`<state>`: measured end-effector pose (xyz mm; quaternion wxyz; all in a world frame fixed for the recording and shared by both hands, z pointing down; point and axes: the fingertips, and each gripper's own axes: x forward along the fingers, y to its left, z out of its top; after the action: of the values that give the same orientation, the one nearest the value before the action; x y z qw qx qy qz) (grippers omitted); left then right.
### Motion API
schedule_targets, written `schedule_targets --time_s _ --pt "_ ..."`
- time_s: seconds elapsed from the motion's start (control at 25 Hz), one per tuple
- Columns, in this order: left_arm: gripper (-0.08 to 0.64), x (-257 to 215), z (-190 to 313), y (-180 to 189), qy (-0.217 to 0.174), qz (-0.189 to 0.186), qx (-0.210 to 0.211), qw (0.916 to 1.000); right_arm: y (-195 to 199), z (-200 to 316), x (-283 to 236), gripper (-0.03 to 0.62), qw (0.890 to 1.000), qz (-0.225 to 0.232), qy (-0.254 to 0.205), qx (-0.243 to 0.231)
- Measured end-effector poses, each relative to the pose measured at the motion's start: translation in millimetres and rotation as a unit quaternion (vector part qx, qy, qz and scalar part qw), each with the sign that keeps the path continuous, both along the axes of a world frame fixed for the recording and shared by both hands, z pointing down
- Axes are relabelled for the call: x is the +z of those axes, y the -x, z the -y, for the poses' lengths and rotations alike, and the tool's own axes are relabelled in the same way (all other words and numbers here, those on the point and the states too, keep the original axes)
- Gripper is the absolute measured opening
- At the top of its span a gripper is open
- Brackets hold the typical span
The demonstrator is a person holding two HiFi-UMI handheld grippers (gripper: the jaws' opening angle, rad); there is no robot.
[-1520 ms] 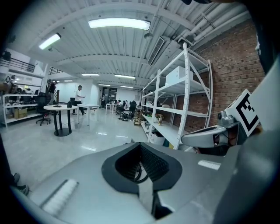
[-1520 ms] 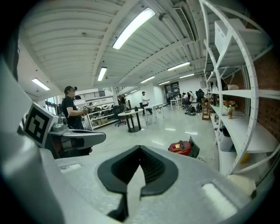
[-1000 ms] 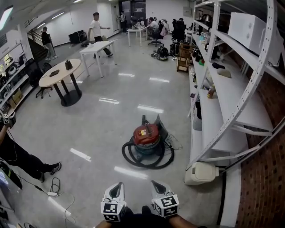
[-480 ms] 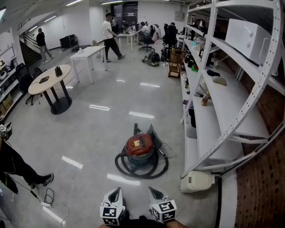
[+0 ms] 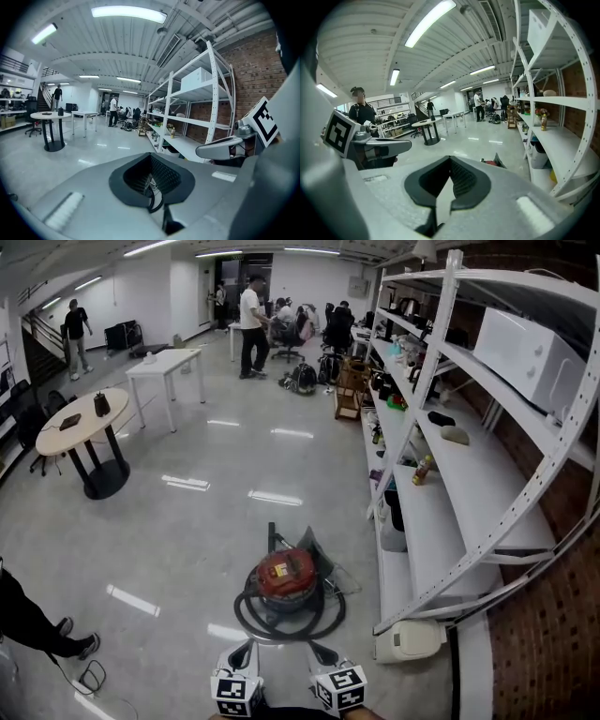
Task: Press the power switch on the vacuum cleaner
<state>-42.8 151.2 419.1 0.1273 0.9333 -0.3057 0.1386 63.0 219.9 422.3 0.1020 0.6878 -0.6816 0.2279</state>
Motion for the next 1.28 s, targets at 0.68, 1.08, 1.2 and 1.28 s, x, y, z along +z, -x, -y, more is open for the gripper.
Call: schedule_targets --time_s 0.68,1.08,1.2,1.28 --pt "0.017 2 106 48 -0.001 -0.024 -0.010 0.9997 24 105 -5 -0.008 1.000 -0.026 0.014 0.007" --pt "0.017 4 123 62 0.018 -0.026 -0.044 0.9985 27 125 3 -0.008 0.999 -0.028 0.028 -0.013" --pt "0.017 5 133 55 0.022 -0.025 -0.055 0.9979 18 136 15 -0.008 0.999 -0.022 0.038 -0.022" --pt "0.017 14 140 51 0.024 -0.017 -0.060 0.9978 12 146 22 -0.008 0.999 -0.018 0.044 -0.028"
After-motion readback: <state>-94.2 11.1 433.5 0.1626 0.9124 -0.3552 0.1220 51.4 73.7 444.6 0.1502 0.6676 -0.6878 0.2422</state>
